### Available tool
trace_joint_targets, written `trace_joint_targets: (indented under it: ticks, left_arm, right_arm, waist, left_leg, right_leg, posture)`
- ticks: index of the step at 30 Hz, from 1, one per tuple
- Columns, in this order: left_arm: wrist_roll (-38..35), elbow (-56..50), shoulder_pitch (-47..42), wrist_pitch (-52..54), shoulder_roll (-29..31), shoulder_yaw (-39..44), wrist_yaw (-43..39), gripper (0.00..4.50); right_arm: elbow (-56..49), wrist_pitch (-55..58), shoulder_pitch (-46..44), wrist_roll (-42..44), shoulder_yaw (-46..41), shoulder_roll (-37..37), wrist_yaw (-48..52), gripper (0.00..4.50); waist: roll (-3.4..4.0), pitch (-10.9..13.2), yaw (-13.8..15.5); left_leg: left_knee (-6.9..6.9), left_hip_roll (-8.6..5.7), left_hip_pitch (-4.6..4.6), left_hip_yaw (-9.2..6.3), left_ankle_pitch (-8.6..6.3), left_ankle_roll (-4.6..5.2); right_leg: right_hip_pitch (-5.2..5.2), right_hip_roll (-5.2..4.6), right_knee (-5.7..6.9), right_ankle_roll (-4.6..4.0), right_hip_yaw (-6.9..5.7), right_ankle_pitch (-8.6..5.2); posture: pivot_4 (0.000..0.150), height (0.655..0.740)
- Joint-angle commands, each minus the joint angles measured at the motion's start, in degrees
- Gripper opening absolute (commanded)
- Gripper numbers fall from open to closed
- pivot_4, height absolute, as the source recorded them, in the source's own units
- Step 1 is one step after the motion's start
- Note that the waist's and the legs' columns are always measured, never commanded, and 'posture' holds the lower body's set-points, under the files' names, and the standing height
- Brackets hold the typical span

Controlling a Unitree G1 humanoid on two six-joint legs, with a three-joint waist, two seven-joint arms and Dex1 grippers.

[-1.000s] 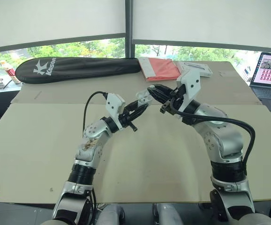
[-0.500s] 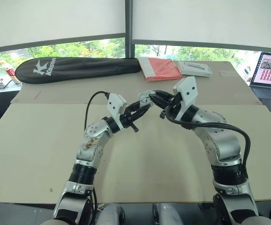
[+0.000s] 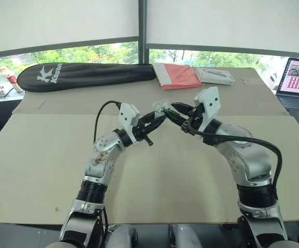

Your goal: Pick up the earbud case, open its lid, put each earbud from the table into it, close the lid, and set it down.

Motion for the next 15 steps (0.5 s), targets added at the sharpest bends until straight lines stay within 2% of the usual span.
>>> trace_joint_targets:
  ticks: [1, 5, 7, 10, 13, 15]
  left_arm:
    - [-0.89, -1.38, -0.99, -1.33, 0.01, 0.21, -0.37, 0.57]
    - [-0.94, -1.45, -0.63, -1.01, 0.75, 0.07, -1.19, 0.57]
    - [-2.15, -2.89, 0.01, 1.18, 1.76, -0.76, -3.42, 0.57]
    - [-4.88, -6.55, 1.10, 6.37, 4.17, -2.85, -8.06, 0.57]
    - [-6.36, -7.86, 1.16, 9.69, 6.37, -3.98, -11.11, 0.57]
    - [-6.21, -7.68, 0.91, 10.09, 6.91, -4.28, -11.72, 0.57]
  right_arm:
    - [-5.08, 4.00, 1.84, 4.98, -5.23, -3.84, 1.46, 2.00]
    - [-5.55, 5.28, 5.42, 7.66, -8.83, -9.04, 3.75, 2.00]
    - [-0.83, 5.28, 5.71, 6.74, -10.48, -9.45, 1.70, 2.00]
    - [6.74, 5.40, 2.88, 4.90, -9.33, -9.09, -0.10, 1.19]
    - [12.78, 6.72, -1.76, 5.27, -8.23, -6.81, -1.35, 0.17]
    - [15.22, 7.79, -3.72, 6.06, -7.02, -5.77, 0.18, 0.05]
  waist:
    - [0.00, 0.00, 0.25]
    - [-0.01, 0.01, 0.53]
    - [-0.02, 0.01, 0.55]
    - [-0.02, 0.01, 0.21]
    - [-0.02, 0.01, -0.15]
    - [-0.02, 0.01, -0.32]
  left_leg:
    - [0.00, 0.00, 0.01, 0.00, -0.01, 0.01]
    - [0.02, 0.00, 0.00, 0.02, -0.03, 0.05]
    - [0.01, 0.00, 0.04, 0.02, -0.03, 0.05]
    - [0.00, 0.00, 0.12, 0.06, -0.03, 0.04]
    - [-0.03, 0.00, 0.13, 0.08, -0.01, 0.02]
    - [-0.07, 0.01, 0.16, 0.08, -0.01, 0.01]
  right_leg:
    - [0.01, -0.01, 0.00, 0.00, 0.00, 0.00]
    - [0.01, -0.03, -0.02, 0.00, 0.01, 0.00]
    - [0.01, -0.02, -0.06, 0.00, 0.03, -0.01]
    - [0.01, -0.01, -0.06, -0.03, 0.09, -0.03]
    - [-0.04, 0.00, -0.03, -0.06, 0.13, -0.06]
    - [-0.04, 0.01, -0.02, -0.07, 0.14, -0.07]
  posture:
    - [0.150, 0.7400]
    - [0.150, 0.7400]
    - [0.150, 0.7400]
    - [0.150, 0.7400]
    - [0.150, 0.7400]
    - [0.150, 0.7400]
